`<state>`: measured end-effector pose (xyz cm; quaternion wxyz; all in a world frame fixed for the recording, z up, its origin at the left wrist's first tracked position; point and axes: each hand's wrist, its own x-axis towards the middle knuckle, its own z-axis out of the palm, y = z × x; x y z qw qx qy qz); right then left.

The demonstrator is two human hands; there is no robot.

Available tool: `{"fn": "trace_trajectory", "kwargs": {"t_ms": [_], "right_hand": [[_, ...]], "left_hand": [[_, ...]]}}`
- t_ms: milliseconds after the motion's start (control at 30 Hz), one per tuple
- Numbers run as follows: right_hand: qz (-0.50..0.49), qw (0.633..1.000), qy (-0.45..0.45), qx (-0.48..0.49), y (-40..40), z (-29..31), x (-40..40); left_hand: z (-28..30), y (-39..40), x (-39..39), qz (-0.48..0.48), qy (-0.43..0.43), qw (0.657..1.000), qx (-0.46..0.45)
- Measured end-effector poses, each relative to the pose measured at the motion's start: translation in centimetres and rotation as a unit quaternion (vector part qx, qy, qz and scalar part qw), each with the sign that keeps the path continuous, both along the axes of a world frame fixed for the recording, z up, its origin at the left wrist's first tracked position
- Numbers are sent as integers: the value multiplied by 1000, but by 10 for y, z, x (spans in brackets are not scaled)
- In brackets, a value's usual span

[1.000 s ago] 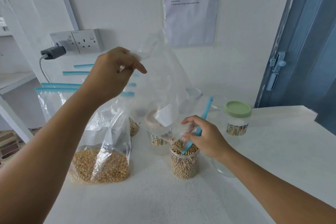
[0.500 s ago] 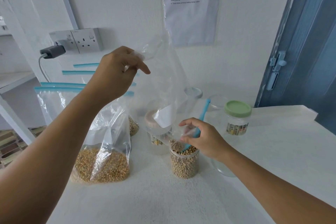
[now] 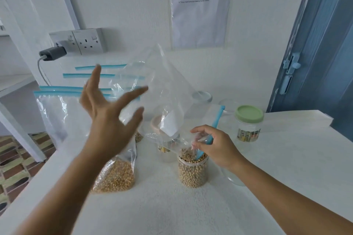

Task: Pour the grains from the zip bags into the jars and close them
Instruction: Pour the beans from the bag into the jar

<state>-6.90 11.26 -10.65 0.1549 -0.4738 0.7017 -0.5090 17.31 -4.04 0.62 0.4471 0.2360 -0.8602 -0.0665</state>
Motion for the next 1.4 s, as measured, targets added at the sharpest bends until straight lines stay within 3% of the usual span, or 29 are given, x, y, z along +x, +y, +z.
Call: {"fn": "trace_trajectory", "kwargs": {"t_ms": [67,133,267,367,567,967,1267,1400], "right_hand": [[-3,1000,-7,3,0,-1,-1],[-5,1000,-25,2,0,0,-1],[0,999,-44,-18,-3,1,-2],[3,997,-69,-35,-3,4,-1],[15,995,-88,-35,-1,1,-3],[17,995,-88,-38,-3,-1,-4],[10,996,-79,-27,0,-6,-6],[23,995,-90,-29,2,-6,-7]], "left_hand": [[-45,43,3,-36,50,997,49],[-87,76,1,-75,23,979,188],[-114,78,-19,-146,-44,865,477],[-107,59,-34,-212,17,804,555],[-102,38,-48,-182,42,842,505],[-98,34,-65,-193,92,853,476],[-100,32,-67,-218,7,879,424],[-99,28,-70,-210,20,887,411]]}}
